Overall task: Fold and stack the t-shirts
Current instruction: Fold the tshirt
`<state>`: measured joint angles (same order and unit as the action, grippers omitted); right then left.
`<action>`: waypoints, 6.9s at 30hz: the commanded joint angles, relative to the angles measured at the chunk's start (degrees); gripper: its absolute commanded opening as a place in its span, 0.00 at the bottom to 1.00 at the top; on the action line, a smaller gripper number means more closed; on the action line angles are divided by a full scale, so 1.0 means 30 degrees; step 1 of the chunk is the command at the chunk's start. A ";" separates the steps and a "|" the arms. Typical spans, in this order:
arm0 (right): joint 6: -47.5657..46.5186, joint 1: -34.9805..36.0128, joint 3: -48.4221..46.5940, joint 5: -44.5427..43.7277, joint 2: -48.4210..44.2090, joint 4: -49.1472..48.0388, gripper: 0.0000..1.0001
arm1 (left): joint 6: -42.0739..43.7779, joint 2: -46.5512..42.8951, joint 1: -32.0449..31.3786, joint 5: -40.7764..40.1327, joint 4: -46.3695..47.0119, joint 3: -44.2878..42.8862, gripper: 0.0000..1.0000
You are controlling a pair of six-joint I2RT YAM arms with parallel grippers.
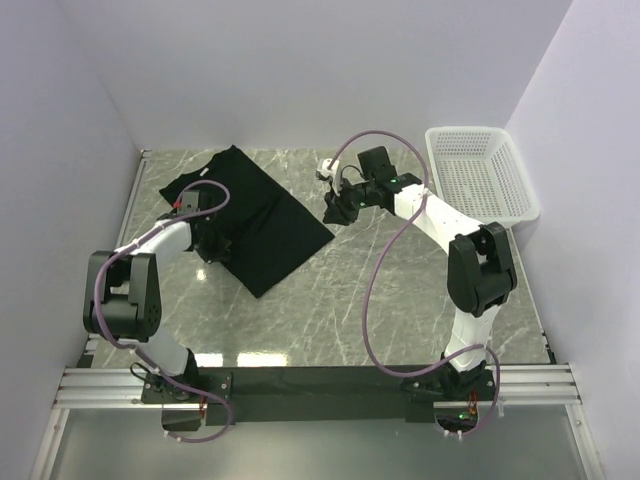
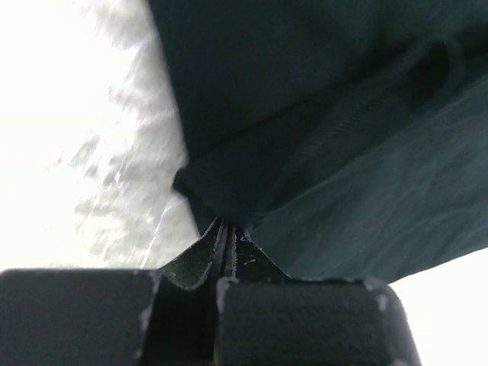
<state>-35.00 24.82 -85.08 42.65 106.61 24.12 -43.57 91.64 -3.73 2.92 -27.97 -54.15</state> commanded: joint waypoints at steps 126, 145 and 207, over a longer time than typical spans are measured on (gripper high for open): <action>-1.8596 0.2773 -0.3282 -0.5781 0.6242 0.3826 0.55 | -0.9236 -0.7109 -0.0926 0.2751 0.6834 1.0581 0.54; -1.9533 0.2039 -0.3427 -0.5165 0.6270 0.4617 0.53 | -0.8709 -0.7136 -0.0955 0.2483 0.6597 1.0696 0.01; -1.4968 0.2333 0.9367 -0.1387 -0.9274 1.0943 0.00 | -1.3218 -1.8034 -0.6370 0.8080 -0.3479 1.0610 0.01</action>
<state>-84.58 32.21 -61.39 35.75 84.84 52.51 -78.87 38.96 -19.97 25.85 -34.15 -20.80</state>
